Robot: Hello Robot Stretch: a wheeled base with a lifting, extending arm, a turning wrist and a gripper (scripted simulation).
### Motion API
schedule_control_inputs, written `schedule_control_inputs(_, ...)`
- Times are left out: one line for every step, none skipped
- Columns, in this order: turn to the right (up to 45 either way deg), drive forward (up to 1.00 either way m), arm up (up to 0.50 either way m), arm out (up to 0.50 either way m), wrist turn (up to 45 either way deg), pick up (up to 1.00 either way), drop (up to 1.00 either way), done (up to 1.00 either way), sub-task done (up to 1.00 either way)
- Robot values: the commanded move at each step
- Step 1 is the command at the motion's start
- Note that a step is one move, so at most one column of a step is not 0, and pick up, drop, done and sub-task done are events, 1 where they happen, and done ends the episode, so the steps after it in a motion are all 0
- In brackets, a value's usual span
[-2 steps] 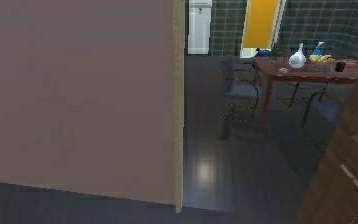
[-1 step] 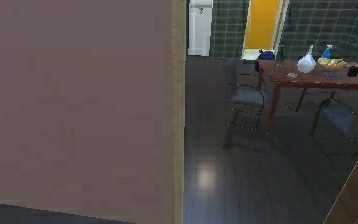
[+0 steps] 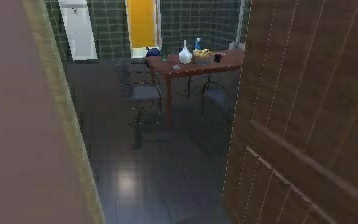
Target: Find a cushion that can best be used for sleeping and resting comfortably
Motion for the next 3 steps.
schedule_control_inputs(0.0, 0.80, 0.00, 0.00, 0.0, 0.00, 0.00, 0.00, 0.00)
schedule_control_inputs(-42.0, 0.00, 0.00, 0.00, 0.0, 0.00, 0.00, 0.00, 0.00)
schedule_control_inputs(0.0, 1.00, 0.00, 0.00, 0.0, 0.00, 0.00, 0.00, 0.00)
